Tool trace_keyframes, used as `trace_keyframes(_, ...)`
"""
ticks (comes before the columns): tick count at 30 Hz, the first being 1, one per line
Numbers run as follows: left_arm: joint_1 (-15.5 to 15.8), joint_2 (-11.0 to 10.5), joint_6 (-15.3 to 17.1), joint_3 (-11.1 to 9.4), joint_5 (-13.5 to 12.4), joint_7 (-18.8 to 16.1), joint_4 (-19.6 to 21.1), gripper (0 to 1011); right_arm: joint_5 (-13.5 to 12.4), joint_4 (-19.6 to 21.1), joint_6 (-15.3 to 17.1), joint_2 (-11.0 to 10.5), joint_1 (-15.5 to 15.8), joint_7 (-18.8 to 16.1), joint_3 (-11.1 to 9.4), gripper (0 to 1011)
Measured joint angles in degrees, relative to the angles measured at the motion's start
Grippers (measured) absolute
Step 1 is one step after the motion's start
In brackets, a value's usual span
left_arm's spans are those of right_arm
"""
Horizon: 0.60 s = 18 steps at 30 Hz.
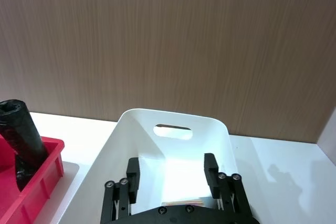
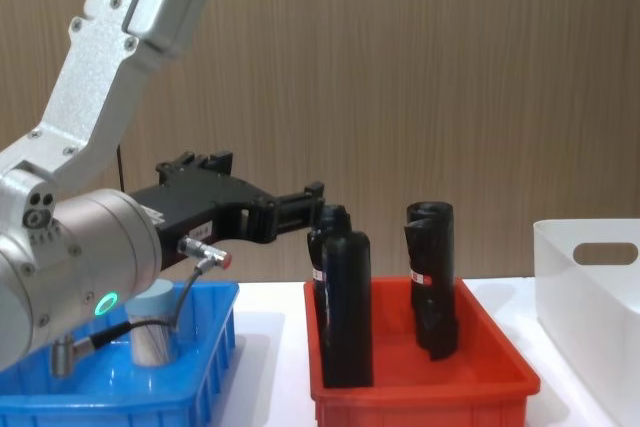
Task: Pick the cotton swabs from the blue box and place them into the white box.
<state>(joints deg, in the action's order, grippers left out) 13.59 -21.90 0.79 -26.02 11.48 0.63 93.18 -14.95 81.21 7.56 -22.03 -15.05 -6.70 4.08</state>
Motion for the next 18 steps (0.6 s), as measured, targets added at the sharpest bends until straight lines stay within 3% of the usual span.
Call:
trace_keyframes(9, 0.00, 0.00, 0.00, 0.00, 0.00, 0.00, 0.00, 1004, -1.11, 1.25, -0.86, 0.22, 0.86, -0.11, -0.08, 993)
trace_keyframes(18, 0.00, 0.00, 0.00, 0.00, 0.00, 0.00, 0.00, 1004, -1.93, 2.20, -1.36, 0.34, 1.38, -0.32, -0.14, 1002)
